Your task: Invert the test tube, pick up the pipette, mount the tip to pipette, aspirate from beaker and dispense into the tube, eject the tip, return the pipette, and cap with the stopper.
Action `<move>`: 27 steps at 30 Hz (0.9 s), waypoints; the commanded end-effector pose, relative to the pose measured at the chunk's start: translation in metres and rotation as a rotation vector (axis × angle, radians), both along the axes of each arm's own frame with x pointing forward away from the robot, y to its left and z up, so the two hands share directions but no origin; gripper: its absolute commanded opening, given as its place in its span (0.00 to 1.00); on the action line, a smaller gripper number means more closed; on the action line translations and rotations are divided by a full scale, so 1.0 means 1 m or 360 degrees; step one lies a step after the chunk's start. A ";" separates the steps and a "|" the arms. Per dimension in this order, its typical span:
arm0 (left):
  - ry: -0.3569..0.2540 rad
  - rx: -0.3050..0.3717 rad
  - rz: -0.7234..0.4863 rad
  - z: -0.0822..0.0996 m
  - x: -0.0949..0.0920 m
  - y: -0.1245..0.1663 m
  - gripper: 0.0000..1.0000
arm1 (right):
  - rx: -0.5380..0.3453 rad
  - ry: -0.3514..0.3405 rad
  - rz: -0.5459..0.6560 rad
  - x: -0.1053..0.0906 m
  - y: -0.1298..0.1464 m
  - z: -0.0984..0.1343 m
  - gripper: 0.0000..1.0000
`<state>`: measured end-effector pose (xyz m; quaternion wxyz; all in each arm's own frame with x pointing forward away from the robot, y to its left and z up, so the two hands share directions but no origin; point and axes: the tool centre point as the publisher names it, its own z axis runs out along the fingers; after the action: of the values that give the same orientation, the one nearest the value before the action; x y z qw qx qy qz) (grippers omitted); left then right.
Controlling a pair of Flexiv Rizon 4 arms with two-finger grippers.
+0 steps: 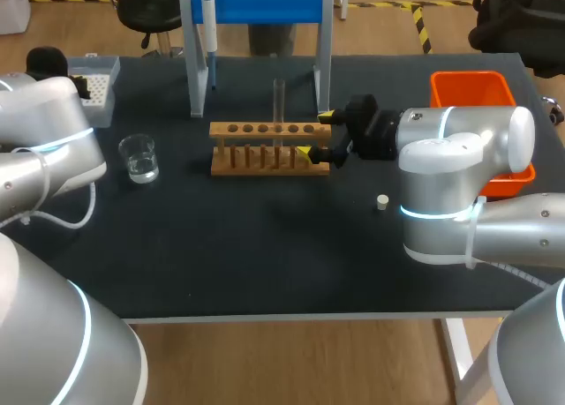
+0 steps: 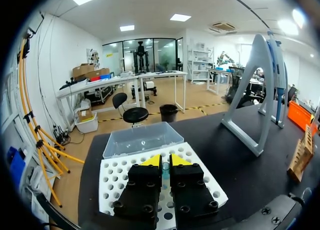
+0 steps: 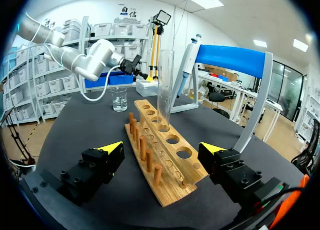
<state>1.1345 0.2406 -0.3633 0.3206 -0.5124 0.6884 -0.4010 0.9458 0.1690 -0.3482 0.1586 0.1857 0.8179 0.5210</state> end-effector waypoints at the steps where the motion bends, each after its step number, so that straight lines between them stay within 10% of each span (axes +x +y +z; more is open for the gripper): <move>1: 0.0004 0.0008 0.0002 0.004 -0.002 0.000 0.00 | 0.0003 -0.0004 -0.0003 0.000 0.000 -0.001 1.00; 27: -0.0032 0.0053 0.0016 0.018 -0.004 0.001 0.00 | 0.0003 -0.0004 -0.0003 0.000 0.000 -0.001 1.00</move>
<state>1.1330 0.2413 -0.3472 0.3384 -0.5056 0.6887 -0.3943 0.9458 0.1690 -0.3482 0.1586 0.1857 0.8179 0.5210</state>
